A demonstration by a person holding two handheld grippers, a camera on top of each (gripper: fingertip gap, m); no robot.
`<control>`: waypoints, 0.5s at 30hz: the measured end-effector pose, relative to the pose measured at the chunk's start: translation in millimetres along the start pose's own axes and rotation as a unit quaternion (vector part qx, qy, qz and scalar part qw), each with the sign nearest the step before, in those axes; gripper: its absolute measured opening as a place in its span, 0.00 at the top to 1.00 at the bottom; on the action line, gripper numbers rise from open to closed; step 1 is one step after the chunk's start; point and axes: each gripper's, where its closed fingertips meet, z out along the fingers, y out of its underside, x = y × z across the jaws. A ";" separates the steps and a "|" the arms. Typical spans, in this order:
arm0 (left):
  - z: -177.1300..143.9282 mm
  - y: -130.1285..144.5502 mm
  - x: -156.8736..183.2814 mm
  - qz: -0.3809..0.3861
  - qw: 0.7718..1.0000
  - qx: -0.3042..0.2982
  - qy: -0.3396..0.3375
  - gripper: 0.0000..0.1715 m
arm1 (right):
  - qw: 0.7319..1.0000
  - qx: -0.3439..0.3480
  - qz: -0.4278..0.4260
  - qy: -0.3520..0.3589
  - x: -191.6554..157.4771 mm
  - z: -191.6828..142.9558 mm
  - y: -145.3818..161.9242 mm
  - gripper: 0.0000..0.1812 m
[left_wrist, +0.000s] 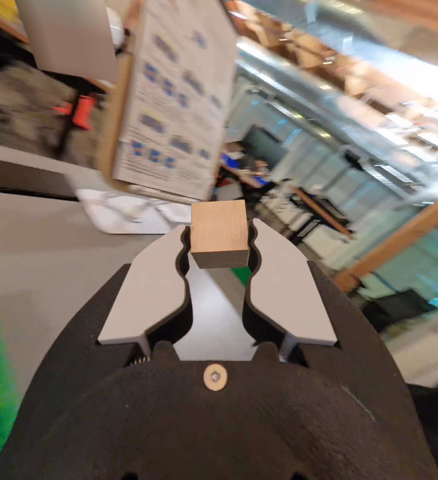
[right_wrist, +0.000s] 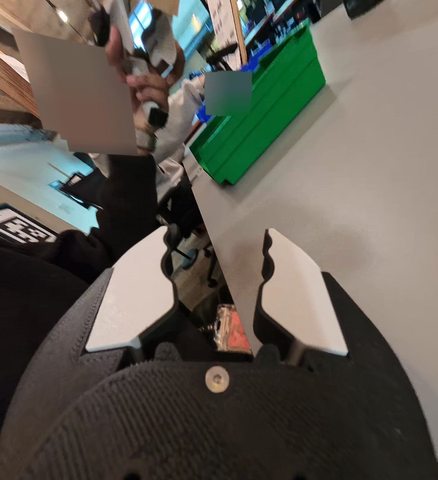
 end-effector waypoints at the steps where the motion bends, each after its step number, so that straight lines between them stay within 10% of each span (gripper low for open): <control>1: 15.3 10.7 19.0 -0.013 0.999 -0.002 0.042 0.74 | 1.000 0.021 0.004 -0.013 -3.8 -3.4 -7.1 0.62; 10: 110.2 176.6 97.7 -0.132 0.964 -0.085 0.215 0.75 | 0.986 0.167 0.012 -0.027 -1.7 -44.7 -56.5 0.52; 15: 115.4 208.0 101.7 -0.198 0.949 -0.072 0.234 0.74 | 0.985 0.166 0.045 -0.015 9.8 -45.3 -54.1 0.52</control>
